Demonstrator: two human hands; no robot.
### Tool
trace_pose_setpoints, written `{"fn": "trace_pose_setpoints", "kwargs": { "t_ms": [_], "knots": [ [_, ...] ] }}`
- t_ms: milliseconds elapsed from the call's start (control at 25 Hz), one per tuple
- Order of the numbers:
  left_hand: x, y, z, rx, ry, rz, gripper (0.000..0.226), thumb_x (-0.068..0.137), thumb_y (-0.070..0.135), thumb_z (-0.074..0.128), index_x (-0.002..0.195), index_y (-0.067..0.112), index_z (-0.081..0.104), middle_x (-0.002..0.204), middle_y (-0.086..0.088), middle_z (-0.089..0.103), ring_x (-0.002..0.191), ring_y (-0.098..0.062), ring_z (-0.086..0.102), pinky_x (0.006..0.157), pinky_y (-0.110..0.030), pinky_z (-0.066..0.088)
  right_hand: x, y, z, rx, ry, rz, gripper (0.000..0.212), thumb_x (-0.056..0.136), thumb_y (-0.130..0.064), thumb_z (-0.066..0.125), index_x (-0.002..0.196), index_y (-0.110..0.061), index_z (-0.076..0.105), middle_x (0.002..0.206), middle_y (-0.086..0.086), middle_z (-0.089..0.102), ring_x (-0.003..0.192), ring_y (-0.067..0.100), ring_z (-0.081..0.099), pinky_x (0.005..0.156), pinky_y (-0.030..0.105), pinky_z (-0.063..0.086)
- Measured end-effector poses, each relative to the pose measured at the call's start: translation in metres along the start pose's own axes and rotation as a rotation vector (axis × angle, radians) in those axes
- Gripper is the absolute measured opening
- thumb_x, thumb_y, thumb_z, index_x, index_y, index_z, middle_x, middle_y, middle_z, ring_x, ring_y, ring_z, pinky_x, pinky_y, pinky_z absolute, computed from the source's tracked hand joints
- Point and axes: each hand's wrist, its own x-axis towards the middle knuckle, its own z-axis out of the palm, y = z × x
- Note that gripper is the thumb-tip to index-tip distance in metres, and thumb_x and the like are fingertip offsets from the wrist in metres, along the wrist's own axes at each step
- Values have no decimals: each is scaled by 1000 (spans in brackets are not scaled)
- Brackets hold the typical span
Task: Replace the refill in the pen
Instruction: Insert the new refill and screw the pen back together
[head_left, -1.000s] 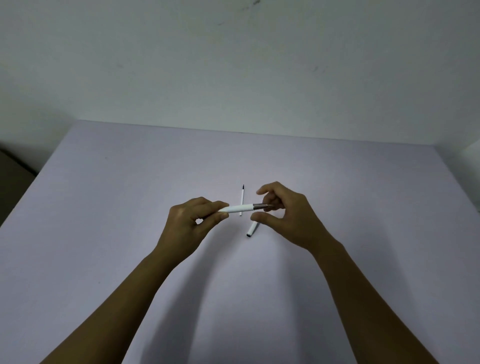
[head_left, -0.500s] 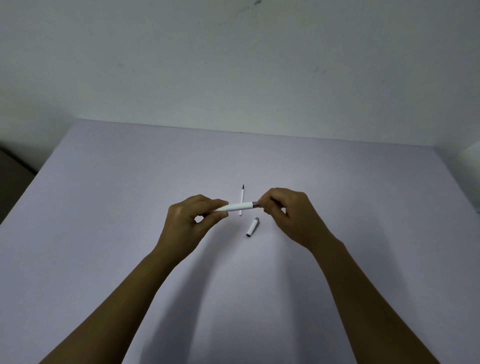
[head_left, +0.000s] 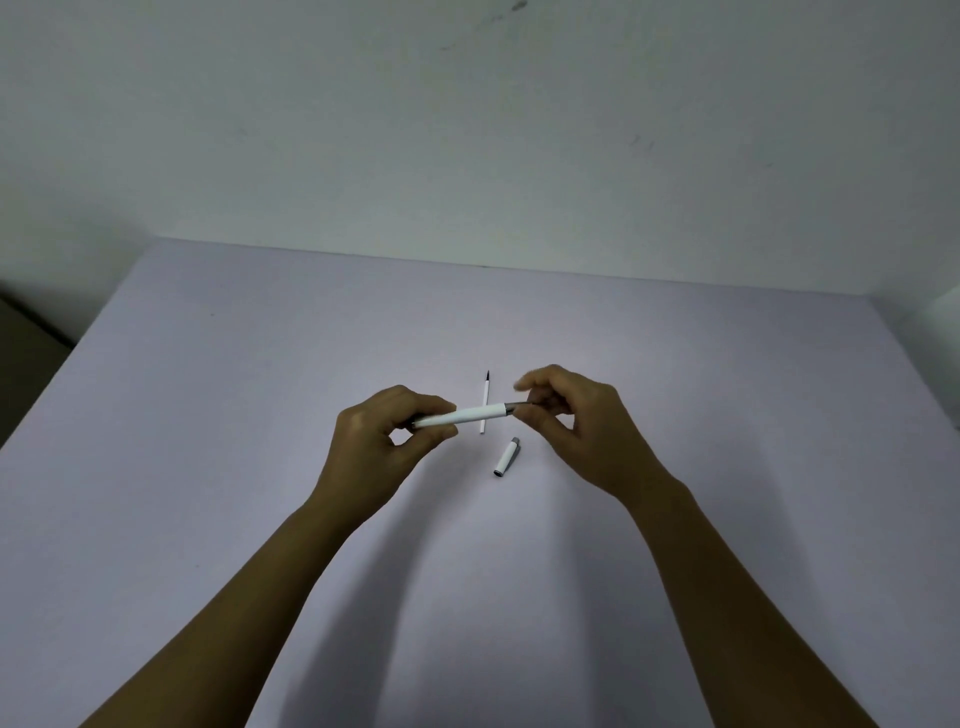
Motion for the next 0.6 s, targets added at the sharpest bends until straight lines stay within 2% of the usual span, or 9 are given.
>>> {"fn": "trace_pose_setpoints", "kwargs": {
  "t_ms": [160, 240, 360, 480, 560, 600],
  "knots": [
    [-1, -2, -1, -57, -38, -96, 27, 72, 17, 76, 97, 22, 68, 78, 12, 68, 76, -11, 58, 67, -10, 44, 1, 1, 1, -40, 43, -49, 6, 85, -13, 64, 86, -7, 66, 77, -2, 64, 74, -3, 57, 72, 6, 42],
    [0, -2, 0, -83, -65, -150, 36, 71, 28, 74, 105, 26, 65, 91, 19, 66, 77, -11, 58, 67, -9, 44, 2, 3, 2, -59, 79, -86, 6, 84, -12, 66, 85, -7, 65, 80, 1, 66, 75, 0, 58, 73, 8, 44],
    [2, -4, 1, -59, -99, -132, 32, 72, 37, 67, 101, 25, 68, 87, 31, 64, 73, -4, 57, 63, -6, 40, 3, 5, 4, -84, 94, -135, 7, 83, -14, 68, 87, -8, 67, 81, 4, 67, 76, 6, 59, 72, 13, 48],
    [6, -4, 0, -34, -136, -120, 12, 77, 26, 71, 88, 26, 70, 88, 15, 64, 69, -8, 55, 59, -8, 38, 4, 6, 4, -116, 78, -152, 13, 85, -19, 65, 93, -10, 70, 82, 4, 69, 75, 7, 59, 70, 19, 49],
    [7, -3, 1, -17, -141, -108, 9, 77, 21, 72, 83, 26, 69, 76, 5, 65, 70, -13, 54, 58, -12, 38, 3, 8, 5, -144, 71, -148, 19, 86, -25, 60, 94, -12, 72, 81, 2, 69, 73, 8, 57, 66, 23, 48],
    [8, -3, 1, -10, -139, -96, 9, 77, 21, 73, 82, 25, 68, 71, 5, 64, 70, -15, 53, 58, -14, 39, 3, 8, 5, -151, 74, -140, 20, 87, -27, 59, 94, -12, 72, 80, 2, 69, 72, 9, 56, 65, 26, 47]
  ]
}}
